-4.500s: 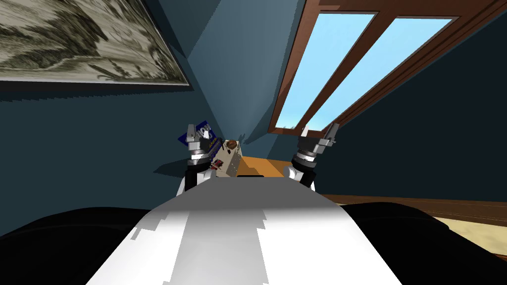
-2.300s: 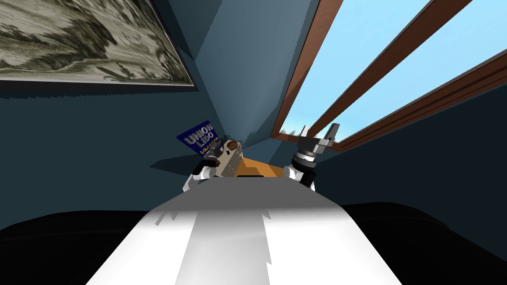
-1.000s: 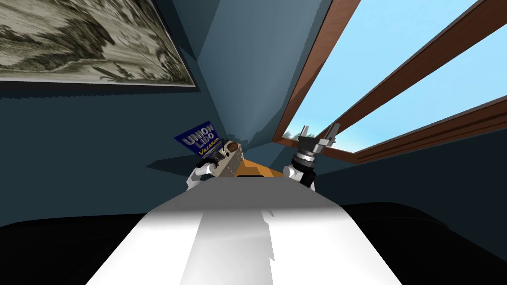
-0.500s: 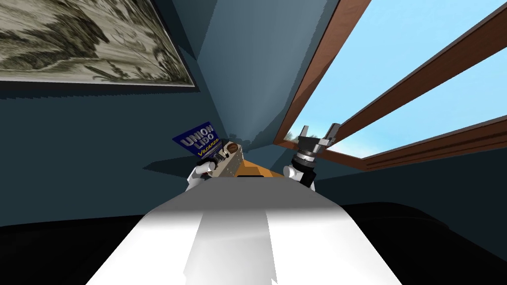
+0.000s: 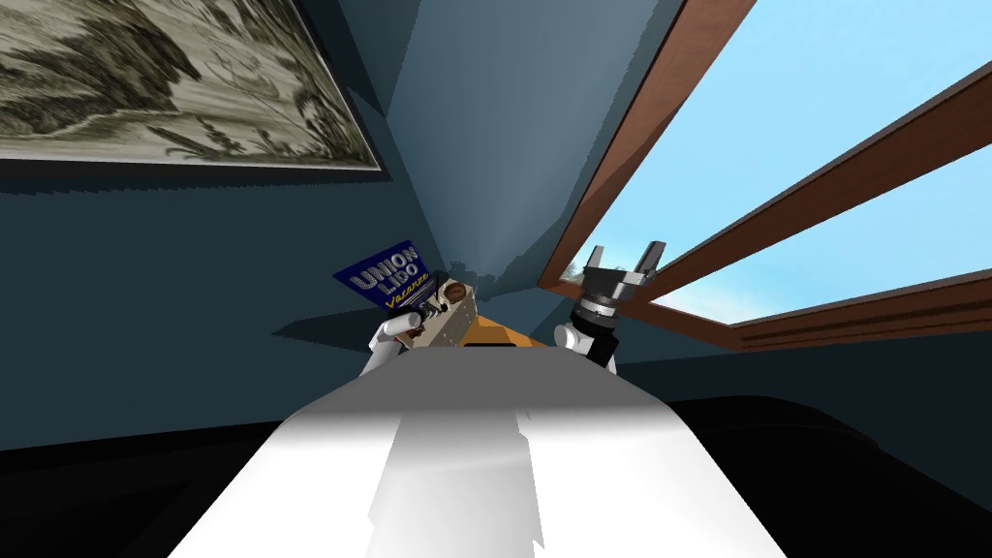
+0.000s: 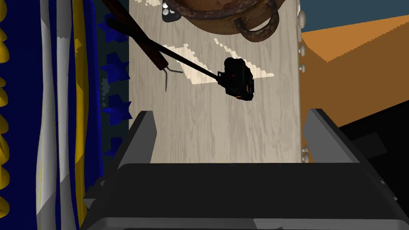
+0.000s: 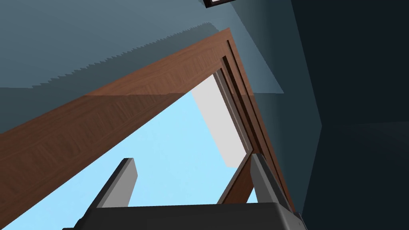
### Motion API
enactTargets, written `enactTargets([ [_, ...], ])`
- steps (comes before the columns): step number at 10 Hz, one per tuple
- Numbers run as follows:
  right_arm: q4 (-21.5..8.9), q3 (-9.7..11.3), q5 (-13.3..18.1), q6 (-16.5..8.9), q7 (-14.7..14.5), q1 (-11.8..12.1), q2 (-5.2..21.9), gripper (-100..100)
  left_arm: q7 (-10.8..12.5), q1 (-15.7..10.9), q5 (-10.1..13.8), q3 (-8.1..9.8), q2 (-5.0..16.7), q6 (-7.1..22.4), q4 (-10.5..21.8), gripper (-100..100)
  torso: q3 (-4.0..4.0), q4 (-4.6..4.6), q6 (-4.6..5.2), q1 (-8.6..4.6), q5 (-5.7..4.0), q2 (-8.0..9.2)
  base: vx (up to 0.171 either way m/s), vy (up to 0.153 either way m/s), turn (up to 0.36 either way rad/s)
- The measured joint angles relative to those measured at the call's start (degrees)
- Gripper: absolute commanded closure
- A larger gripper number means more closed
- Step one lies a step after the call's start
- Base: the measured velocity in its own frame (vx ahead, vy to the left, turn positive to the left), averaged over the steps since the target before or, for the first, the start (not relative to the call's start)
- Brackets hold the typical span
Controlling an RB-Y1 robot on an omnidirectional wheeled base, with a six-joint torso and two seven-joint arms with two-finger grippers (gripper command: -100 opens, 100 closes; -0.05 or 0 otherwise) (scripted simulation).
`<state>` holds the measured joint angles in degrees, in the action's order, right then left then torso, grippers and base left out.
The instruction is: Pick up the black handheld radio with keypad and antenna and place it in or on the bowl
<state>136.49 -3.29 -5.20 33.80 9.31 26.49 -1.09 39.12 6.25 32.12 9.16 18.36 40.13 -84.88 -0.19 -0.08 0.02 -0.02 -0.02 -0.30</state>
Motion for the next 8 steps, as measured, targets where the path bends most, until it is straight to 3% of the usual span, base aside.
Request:
enactTargets([
  [8, 0.0, 0.0, 0.0, 0.0, 0.0, 0.0, 0.0, 0, 8.2, -7.0, 1.1, 3.23, 0.9, 11.7, 9.3, -100, -0.04, -0.02, 0.00, 0.04, 0.01, -0.07, 0.082, -0.018, 0.055],
])
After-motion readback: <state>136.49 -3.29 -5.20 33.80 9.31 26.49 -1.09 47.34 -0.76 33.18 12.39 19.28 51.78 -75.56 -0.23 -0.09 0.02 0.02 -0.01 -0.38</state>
